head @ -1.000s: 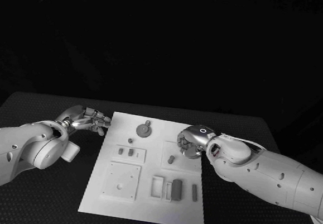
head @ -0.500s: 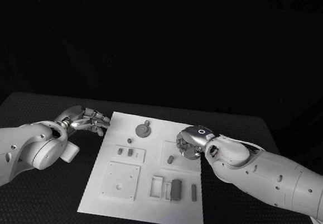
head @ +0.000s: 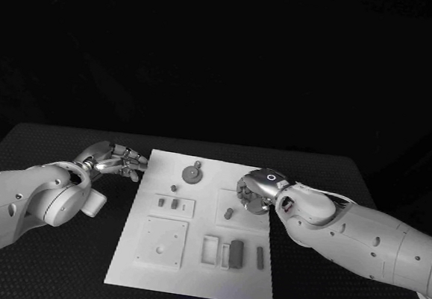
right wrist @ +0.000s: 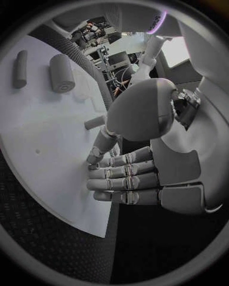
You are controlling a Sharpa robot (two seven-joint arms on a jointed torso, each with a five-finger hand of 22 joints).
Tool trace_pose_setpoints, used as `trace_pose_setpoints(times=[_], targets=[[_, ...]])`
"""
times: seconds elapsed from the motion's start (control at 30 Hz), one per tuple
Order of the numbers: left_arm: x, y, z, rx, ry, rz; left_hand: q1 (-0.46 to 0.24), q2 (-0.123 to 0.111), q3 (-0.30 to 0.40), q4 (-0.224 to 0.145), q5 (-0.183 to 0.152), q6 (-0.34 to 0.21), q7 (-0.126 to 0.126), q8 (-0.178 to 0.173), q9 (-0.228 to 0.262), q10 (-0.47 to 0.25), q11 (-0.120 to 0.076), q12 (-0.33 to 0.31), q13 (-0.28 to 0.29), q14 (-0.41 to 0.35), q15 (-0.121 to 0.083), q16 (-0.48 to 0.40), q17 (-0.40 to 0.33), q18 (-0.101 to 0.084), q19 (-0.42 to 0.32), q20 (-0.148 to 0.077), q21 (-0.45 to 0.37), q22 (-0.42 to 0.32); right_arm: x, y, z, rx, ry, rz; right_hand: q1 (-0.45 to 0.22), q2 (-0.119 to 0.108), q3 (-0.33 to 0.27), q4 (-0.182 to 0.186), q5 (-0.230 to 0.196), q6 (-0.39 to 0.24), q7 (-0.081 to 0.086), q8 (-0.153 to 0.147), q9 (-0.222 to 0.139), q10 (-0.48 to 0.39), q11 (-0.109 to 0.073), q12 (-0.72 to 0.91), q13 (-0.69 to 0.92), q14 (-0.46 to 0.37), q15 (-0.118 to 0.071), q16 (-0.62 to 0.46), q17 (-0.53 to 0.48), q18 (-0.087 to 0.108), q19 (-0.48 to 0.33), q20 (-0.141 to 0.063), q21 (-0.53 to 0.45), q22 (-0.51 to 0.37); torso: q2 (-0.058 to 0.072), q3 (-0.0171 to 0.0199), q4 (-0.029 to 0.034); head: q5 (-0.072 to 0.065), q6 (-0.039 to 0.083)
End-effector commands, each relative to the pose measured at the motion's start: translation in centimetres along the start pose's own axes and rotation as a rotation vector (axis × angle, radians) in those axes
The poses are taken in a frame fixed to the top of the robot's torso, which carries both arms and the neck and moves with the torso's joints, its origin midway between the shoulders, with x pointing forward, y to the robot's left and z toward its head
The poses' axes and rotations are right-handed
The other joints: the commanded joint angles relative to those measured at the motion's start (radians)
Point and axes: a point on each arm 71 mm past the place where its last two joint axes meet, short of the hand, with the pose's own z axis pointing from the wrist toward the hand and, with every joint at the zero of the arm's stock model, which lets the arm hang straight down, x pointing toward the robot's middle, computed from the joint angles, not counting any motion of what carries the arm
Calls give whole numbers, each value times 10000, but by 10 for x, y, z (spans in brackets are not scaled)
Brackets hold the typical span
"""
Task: Assemble the parts on the task board
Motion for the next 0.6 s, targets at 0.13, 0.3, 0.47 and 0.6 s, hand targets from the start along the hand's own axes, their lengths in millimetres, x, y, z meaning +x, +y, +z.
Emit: trace_pose_setpoints(times=[0.13,0.3,0.47,0.6], targets=[[1,-2,1,74,66,-76,-81,-25,-66,-15,14,-77,23,50,-17,-104,2,-65,-17,11,51,-43,14,-17,-12,-4,-39,-16,1,2,-2,-19,327,544,86,-23,-71,-13,-2,78,-29,49,12,58,-5,65,30,80,13,48,19,207,91,0,-16,17,0,3,-3,14,13],[1,-2,1,75,38,-70,-80,-25,-68,-15,15,-79,24,51,-18,-116,7,-70,-19,17,51,-49,21,-16,-6,-5,-43,-19,-10,0,-1,24,294,974,83,-16,-71,-10,-2,77,-28,45,13,57,-4,59,35,79,13,44,28,207,94,0,-21,18,4,5,-4,16,16],[1,-2,1,72,34,-69,-80,-27,-71,-15,15,-83,25,52,-20,-127,11,-74,-22,22,50,-54,27,-15,0,-5,-47,-21,-19,-2,1,35,159,1073,78,-8,-71,-11,-2,73,-26,38,13,54,-3,50,40,76,14,37,40,207,95,1,-28,19,2,4,-4,22,24],[1,-2,1,74,40,-70,-81,-29,-74,-15,16,-89,27,51,-22,-137,15,-77,-24,26,50,-59,33,-15,4,-5,-52,-23,-23,-4,1,53,172,1104,75,-5,-72,-10,-2,72,-25,35,14,53,-1,45,44,74,15,33,47,207,96,1,-33,19,3,4,-2,27,20]])
